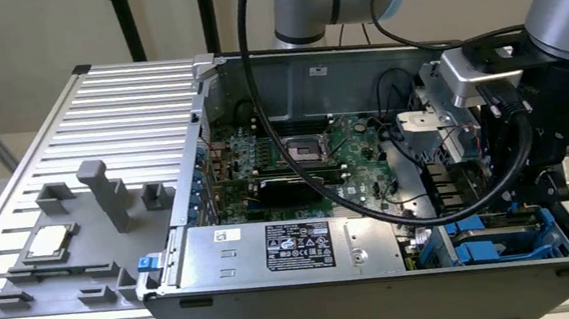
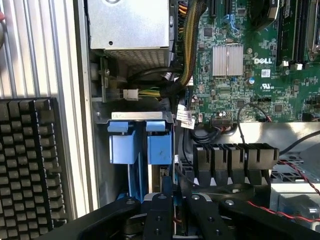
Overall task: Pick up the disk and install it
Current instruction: 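Insert the second disk wire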
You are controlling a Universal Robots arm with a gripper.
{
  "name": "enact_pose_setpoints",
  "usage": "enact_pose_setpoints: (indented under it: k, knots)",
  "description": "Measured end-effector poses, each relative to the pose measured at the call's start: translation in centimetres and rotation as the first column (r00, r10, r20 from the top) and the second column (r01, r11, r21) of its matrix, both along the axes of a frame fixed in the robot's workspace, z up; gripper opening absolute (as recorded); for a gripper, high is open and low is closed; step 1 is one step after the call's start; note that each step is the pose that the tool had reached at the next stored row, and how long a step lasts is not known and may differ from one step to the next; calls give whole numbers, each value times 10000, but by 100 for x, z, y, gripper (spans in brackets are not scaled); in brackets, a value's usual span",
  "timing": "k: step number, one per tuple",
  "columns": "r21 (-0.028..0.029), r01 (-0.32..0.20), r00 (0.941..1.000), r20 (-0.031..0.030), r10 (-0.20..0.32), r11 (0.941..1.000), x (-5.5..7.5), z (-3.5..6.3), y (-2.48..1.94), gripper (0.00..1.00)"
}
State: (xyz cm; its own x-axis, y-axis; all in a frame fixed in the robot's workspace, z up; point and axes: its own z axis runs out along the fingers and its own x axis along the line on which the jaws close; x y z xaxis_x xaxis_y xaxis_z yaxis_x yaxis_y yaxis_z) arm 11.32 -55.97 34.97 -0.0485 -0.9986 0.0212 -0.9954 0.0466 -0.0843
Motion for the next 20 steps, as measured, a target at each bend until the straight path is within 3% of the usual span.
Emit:
enact_pose_setpoints:
  k: [5,12,14,20]
  knots:
    - [1,-9,10000,33,9,10000,-2,-4,-10,16]
    - [1,-10,9997,234,10,10000,-5,-20,-20,16]
    - [-2,-10,9997,263,10,10000,-7,-24,-22,16]
    - [-24,-10,9996,278,11,10000,-9,-46,-23,16]
